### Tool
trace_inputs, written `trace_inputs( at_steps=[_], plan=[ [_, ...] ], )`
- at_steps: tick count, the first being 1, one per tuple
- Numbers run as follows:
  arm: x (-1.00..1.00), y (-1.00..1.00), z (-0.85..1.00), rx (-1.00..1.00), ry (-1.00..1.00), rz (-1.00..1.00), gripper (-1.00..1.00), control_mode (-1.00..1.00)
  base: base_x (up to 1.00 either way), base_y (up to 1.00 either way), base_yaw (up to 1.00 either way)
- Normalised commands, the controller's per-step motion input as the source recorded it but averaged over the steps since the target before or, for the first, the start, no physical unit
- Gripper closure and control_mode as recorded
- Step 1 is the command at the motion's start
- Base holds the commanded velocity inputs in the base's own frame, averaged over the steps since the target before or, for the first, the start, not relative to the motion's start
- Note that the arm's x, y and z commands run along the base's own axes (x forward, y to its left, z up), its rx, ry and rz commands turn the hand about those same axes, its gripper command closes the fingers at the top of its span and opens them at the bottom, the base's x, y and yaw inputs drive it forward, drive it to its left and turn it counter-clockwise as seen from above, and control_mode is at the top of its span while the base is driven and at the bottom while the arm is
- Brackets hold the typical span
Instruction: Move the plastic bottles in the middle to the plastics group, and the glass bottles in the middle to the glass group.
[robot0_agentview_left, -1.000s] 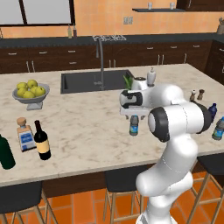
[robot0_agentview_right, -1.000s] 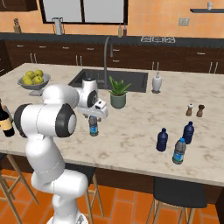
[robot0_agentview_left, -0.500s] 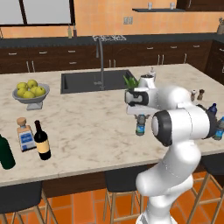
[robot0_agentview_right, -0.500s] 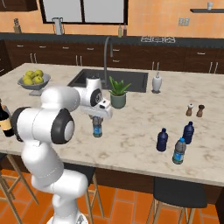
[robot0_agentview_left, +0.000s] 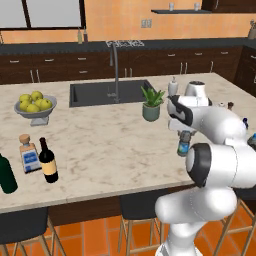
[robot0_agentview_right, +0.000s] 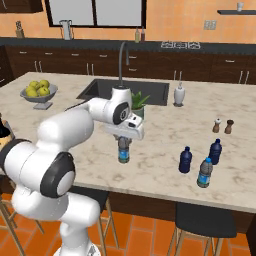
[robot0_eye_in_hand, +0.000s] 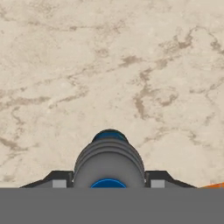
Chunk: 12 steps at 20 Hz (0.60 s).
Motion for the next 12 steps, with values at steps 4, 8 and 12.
trace_inputs(
  at_steps=[4, 8, 12],
  plan=[
    [-0.44, -0.69, 0.29, 0.00, 0.03, 0.00, 1.00, -1.00, 0.00, 0.00, 0.00],
    [-0.52, -0.74, 0.02, -0.03, -0.12, 0.00, 1.00, -1.00, 0.00, 0.00, 0.00],
    [-0.11, -0.77, -0.04, -0.07, -0.12, 0.00, 1.00, -1.00, 0.00, 0.00, 0.00]
  ],
)
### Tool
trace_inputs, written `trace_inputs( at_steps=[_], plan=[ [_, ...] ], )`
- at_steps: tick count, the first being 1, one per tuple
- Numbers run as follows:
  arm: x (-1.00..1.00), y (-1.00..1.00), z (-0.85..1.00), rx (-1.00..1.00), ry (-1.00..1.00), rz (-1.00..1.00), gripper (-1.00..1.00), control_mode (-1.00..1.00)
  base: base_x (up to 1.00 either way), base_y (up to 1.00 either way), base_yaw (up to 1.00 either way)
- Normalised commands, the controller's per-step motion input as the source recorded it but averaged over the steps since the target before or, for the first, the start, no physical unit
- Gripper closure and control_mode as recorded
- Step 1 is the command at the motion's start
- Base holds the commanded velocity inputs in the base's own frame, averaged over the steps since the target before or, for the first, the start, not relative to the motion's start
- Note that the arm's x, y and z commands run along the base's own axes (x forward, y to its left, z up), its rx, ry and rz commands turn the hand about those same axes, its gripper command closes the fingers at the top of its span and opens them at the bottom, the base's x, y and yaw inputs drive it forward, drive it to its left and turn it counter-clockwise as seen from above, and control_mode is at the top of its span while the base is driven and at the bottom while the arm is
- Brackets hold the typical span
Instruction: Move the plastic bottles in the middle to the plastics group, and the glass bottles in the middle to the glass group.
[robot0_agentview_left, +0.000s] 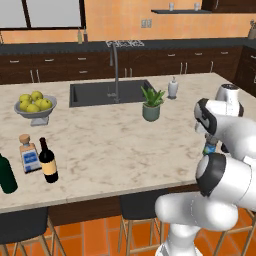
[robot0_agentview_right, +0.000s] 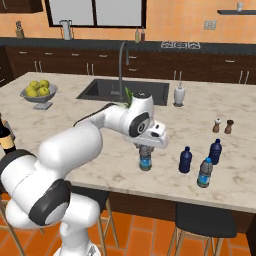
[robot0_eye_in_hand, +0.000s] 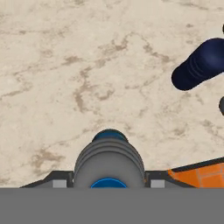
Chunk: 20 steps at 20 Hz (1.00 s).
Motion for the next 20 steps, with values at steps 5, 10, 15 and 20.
trace_inputs(
  at_steps=[5, 10, 15, 20],
  plan=[
    [0.01, -0.67, -0.06, -0.05, 0.00, -0.09, 1.00, -1.00, 0.00, 0.00, 0.00],
    [0.04, -0.65, -0.06, -0.05, 0.01, -0.14, 1.00, -1.00, 0.00, 0.00, 0.00],
    [0.11, -0.55, -0.12, -0.03, 0.00, -0.11, 1.00, -1.00, 0.00, 0.00, 0.00],
    [0.07, -0.18, -0.28, 0.00, 0.00, -0.09, 1.00, -1.00, 0.00, 0.00, 0.00]
  ],
)
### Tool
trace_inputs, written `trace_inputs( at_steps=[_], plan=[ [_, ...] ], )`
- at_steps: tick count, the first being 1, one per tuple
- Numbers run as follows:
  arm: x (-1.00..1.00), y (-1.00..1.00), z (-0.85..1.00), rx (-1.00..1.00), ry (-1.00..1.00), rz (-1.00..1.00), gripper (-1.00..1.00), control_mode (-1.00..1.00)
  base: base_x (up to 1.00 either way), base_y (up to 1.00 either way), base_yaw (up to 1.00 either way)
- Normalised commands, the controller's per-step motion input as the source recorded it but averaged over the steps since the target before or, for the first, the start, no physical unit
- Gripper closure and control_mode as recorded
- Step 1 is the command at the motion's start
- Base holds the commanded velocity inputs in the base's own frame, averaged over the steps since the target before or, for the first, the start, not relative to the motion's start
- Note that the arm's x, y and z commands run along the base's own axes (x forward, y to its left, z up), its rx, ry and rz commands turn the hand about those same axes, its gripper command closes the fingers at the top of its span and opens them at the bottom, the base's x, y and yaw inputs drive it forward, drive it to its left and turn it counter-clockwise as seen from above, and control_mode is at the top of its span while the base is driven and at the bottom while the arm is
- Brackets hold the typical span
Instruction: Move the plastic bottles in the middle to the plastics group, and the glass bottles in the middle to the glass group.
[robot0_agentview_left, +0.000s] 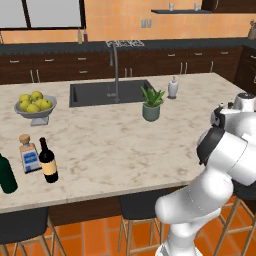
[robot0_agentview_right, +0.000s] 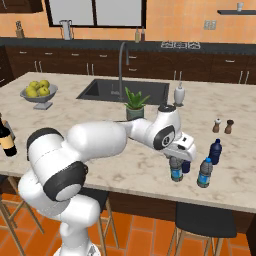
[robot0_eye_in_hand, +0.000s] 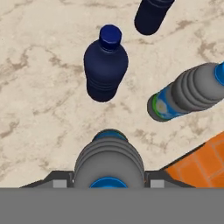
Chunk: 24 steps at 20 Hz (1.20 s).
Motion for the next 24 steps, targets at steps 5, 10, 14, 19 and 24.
trace_inputs(
  at_steps=[5, 10, 14, 19, 24],
  plan=[
    [0.19, -0.10, -0.32, 0.00, 0.03, -0.08, 1.00, -1.00, 0.00, 0.00, 0.00],
    [0.07, -0.13, -0.40, 0.00, 0.08, -0.04, 1.00, -1.00, 0.00, 0.00, 0.00],
    [0.03, -0.19, -0.45, 0.00, 0.12, -0.01, 1.00, -1.00, 0.00, 0.00, 0.00],
    [0.00, -0.15, -0.47, 0.00, 0.09, 0.00, -1.00, -1.00, 0.00, 0.00, 0.00],
    [-0.15, -0.02, -0.25, 0.02, 0.04, 0.00, -1.00, -1.00, 0.00, 0.00, 0.00]
  ],
)
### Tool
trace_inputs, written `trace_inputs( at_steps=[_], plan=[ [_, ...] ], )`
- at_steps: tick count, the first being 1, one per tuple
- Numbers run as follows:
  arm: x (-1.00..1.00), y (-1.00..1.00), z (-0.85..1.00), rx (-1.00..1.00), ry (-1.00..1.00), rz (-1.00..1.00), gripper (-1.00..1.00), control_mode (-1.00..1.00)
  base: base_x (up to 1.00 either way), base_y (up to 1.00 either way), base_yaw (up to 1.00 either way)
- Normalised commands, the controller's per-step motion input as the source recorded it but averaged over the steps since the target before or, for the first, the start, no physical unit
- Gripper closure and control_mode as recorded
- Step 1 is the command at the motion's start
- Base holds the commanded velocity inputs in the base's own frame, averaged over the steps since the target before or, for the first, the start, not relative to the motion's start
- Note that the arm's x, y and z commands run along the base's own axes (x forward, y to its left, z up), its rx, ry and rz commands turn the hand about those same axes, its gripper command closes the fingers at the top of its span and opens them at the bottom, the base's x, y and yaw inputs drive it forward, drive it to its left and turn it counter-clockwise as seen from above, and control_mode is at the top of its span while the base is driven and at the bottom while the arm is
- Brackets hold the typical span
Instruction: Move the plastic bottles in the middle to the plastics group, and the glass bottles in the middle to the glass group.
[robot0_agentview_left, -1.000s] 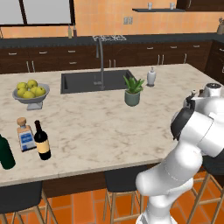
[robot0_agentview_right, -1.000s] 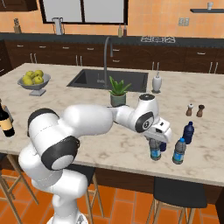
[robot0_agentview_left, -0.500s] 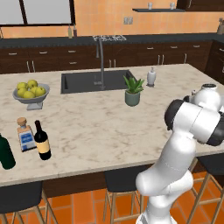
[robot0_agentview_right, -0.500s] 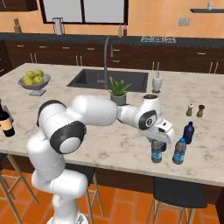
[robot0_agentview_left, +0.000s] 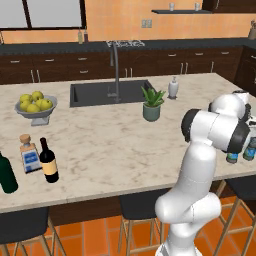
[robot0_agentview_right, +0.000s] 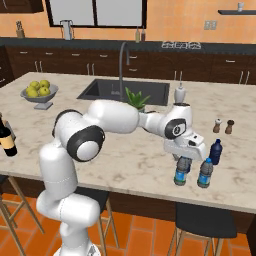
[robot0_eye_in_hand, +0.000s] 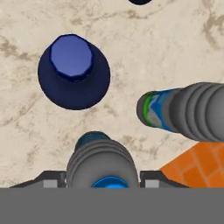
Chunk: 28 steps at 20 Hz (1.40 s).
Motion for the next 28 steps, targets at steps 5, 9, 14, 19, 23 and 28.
trace_inputs(
  at_steps=[5, 9, 14, 19, 23, 28],
  plan=[
    [-0.22, 0.00, 0.38, 0.07, -0.02, 0.00, -1.00, -1.00, 0.00, 0.00, 0.00],
    [-0.32, 0.24, 0.45, 0.02, -0.05, 0.00, -1.00, -1.00, 0.00, 0.00, 0.00],
    [-0.55, 0.54, 0.33, 0.01, -0.01, 0.11, -1.00, -1.00, 0.00, 0.00, 0.00],
    [-0.51, 0.81, 0.27, -0.11, -0.01, 0.15, -1.00, -1.00, 0.00, 0.00, 0.00],
    [-0.48, 0.89, 0.09, -0.10, 0.00, 0.10, -1.00, -1.00, 0.00, 0.00, 0.00],
    [-0.60, 0.75, 0.00, -0.05, 0.00, 0.13, -1.00, -1.00, 0.00, 0.00, 0.00]
  ],
)
